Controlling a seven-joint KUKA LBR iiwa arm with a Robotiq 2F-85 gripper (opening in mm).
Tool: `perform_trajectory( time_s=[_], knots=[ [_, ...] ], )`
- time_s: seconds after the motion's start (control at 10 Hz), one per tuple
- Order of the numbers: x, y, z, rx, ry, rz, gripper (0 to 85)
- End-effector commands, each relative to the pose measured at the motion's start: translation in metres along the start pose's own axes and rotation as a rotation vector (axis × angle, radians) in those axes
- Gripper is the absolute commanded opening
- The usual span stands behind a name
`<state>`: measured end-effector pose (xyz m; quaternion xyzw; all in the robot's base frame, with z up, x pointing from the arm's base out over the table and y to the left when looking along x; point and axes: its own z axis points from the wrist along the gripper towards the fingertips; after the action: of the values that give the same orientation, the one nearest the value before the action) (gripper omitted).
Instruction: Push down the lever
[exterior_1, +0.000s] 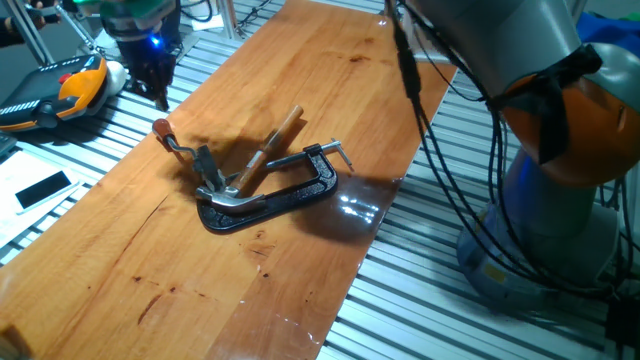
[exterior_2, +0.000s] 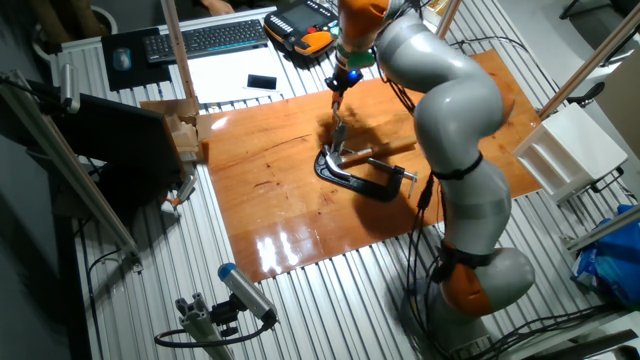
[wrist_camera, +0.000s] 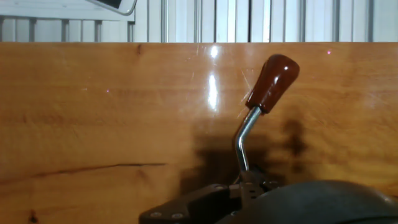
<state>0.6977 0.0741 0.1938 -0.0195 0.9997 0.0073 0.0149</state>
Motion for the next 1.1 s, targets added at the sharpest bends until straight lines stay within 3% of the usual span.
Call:
perform_trajectory(
  time_s=[0.0,0.2,0.3,1.0],
  knots=[
    [0.005,0.0,-0.014,0.009,-0.016,0.001,0.0],
    [0.02,-0.002,-0.018,0.028,-0.077,0.011,0.0],
    [0.026,-0.002,-0.014,0.027,-0.093,0.014,0.0],
    [0.055,-0.006,-0.025,0.023,-0.067,0.013,0.0]
  ],
)
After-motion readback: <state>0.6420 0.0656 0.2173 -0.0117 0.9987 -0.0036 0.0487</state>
